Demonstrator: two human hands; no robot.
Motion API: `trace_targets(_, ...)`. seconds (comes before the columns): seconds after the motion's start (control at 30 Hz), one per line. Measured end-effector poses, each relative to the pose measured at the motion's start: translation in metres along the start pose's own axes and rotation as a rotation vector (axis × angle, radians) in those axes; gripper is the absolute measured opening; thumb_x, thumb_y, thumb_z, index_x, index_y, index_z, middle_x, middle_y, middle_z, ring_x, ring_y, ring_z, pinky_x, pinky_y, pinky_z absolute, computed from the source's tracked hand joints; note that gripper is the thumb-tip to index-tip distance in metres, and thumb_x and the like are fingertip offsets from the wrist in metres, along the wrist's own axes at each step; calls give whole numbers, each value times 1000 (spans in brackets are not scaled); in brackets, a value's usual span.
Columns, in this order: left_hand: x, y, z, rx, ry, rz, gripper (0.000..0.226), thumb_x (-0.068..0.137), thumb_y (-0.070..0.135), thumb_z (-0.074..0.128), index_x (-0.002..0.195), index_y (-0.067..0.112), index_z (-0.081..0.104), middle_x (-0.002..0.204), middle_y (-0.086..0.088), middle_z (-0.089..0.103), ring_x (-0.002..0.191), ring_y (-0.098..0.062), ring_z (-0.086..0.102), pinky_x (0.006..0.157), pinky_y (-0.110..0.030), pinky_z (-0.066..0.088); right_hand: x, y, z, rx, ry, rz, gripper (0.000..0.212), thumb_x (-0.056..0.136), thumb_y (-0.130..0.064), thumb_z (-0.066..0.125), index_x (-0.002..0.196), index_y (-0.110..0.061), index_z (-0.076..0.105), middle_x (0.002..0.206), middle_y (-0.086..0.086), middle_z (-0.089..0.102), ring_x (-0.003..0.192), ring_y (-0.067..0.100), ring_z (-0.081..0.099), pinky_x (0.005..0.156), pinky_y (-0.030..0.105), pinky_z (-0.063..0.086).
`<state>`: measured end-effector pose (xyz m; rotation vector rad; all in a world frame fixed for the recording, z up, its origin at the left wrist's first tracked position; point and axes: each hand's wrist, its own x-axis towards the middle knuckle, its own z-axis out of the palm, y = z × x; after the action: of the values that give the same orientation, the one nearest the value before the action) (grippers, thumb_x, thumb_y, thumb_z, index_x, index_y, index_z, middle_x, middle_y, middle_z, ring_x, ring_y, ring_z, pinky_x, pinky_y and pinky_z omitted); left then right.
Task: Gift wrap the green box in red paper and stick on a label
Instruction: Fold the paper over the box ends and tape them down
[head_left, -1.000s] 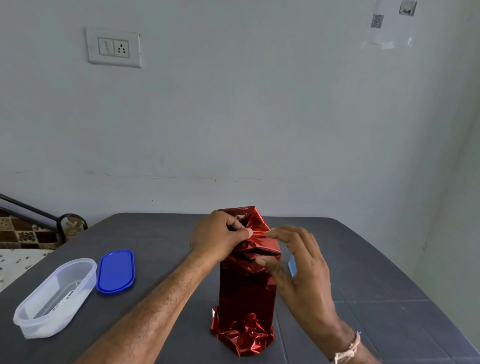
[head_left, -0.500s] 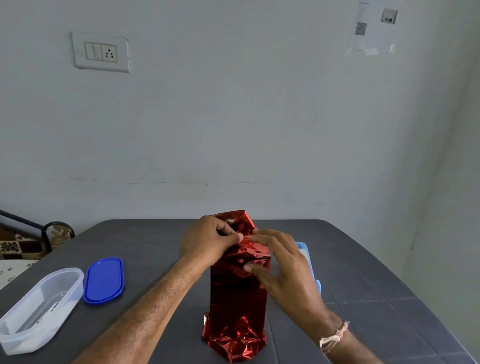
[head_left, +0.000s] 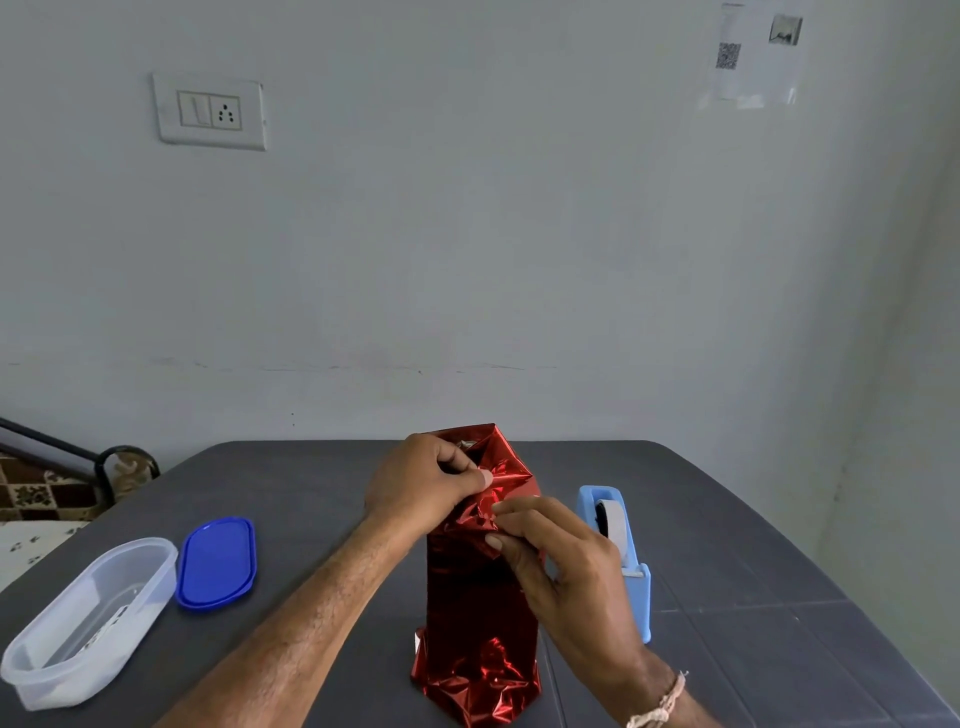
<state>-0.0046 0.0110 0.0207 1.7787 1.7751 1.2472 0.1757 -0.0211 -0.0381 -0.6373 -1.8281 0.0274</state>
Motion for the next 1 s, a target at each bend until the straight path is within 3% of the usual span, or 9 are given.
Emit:
trace_targets(0.2,-2,1,3,-23,37,8,17,77,42,86,80,31,73,80,15,74,75,-2,69,77,-40,63,-6,3,3,-14,7,-11,15,99,-25,68,104,-16,78,112,-11,71,107,6,68,84,29,59)
trace_targets(0.33,-7,0,6,24,121,54,29,76,44,85,86,30,61,80,15,70,70,-2,63,69,-33,58,-9,3,4,-58,3,-17,13,97,-25,69,103,-17,78,117,-13,69,113,5,65,88,28,58)
trace_targets(0.47,-11,-1,9,79,165,95,28,78,45,84,81,30,60,78,14,67,66,-5,60,59,-25,47,-13,3,5,-116,-3,-15,14,99,-29,67,103,-20,77,122,-13,66,116,5,64,87,29,59)
trace_targets(0.7,-8,-4,6,3,89,86,13,81,45,82,79,35,74,74,23,68,62,-1,55,61,-22,42,-17,1,7,-148,15,-17,6,97,-24,69,99,-23,74,122,-14,64,115,3,63,88,36,60)
trace_targets(1.0,-1,-15,0,-113,-20,126,8,82,37,84,81,32,77,80,19,73,63,1,54,62,-20,44,-14,-6,7,-9,51,76,3,92,-19,77,90,-20,73,119,-16,66,105,6,68,74,24,59)
